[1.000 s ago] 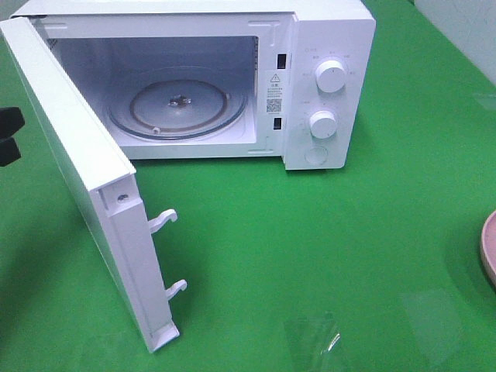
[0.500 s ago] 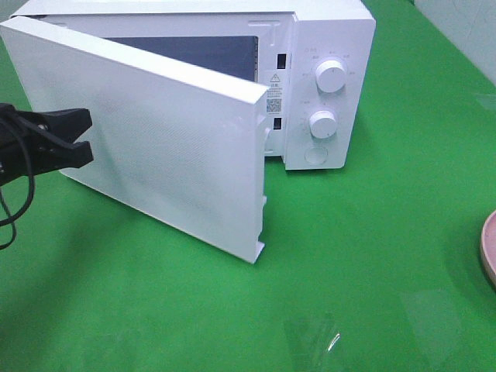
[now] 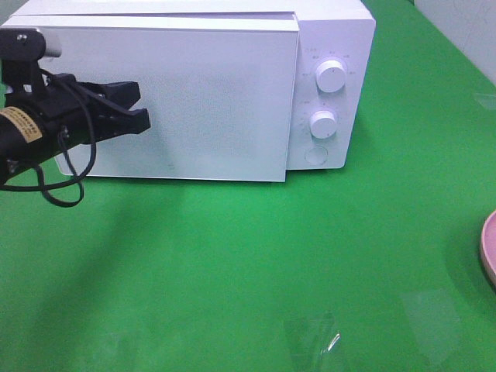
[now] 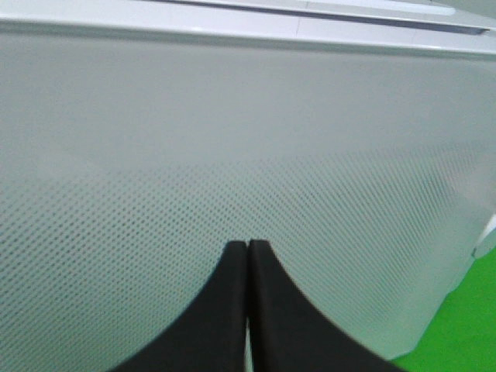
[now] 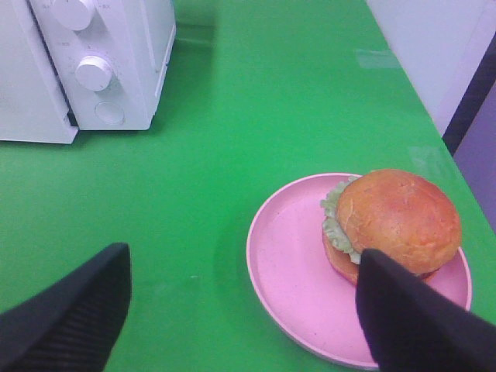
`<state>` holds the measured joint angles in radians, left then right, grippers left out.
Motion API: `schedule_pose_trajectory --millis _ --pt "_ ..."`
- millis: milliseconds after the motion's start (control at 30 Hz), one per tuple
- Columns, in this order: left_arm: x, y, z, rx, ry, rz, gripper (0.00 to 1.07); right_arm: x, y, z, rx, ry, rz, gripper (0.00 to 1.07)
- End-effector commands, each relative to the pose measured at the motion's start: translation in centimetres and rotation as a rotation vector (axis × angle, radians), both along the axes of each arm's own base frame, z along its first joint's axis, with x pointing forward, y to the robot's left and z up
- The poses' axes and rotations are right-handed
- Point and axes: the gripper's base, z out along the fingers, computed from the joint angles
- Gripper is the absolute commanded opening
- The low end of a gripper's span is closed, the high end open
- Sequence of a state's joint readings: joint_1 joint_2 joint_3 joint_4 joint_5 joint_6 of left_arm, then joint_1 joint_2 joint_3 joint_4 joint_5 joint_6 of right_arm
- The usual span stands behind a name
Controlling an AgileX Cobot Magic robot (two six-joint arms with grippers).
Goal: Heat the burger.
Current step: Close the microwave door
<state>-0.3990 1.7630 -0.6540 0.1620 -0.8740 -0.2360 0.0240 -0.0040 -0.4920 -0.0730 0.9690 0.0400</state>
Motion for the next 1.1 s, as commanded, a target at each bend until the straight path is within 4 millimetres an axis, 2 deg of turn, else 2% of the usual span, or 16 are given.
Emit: schedule_pose_trajectory --millis 33,200,267,433,633,733,800,1000,1100 --pt "1.0 -1.2 0.2 -0.007 0.015 0.018 0.00 -0.4 0.0 0.0 0.006 -0.032 -0.009 0.76" --pt "2.0 -2.6 0.3 -0.010 0.014 0.018 0.00 -0.4 0.0 0.0 0.006 -0.032 -0.009 0.76" --pt "3.1 -4.1 0.3 0.012 0.020 -0.001 0.00 -0.4 0.0 0.0 0.006 -0.032 -0.009 0.76" --pt "3.8 -4.8 0.3 0.010 0.021 -0.005 0.00 -0.4 0.0 0.0 0.006 -0.032 -0.009 0.76" --pt "5.3 -6.9 0.4 -0.022 0.024 -0.003 0.00 -0.4 0.0 0.0 0.006 -0.032 -0.009 0.76" --pt "5.5 -7.2 0.4 -0.024 0.021 -0.006 0.00 -0.4 0.0 0.0 0.006 -0.032 -0.009 0.76" --pt "6.3 -8.4 0.3 -0.025 0.012 -0.010 0.00 -0.4 0.0 0.0 0.006 -0.032 -0.009 0.76" --pt "7.7 -9.2 0.6 -0.021 0.015 0.006 0.00 -0.4 0.0 0.0 0.006 -0.032 -0.009 0.76" --pt "7.5 -9.5 1.0 -0.019 0.017 -0.004 0.00 -0.4 0.0 0.0 0.006 -0.032 -0.009 0.76"
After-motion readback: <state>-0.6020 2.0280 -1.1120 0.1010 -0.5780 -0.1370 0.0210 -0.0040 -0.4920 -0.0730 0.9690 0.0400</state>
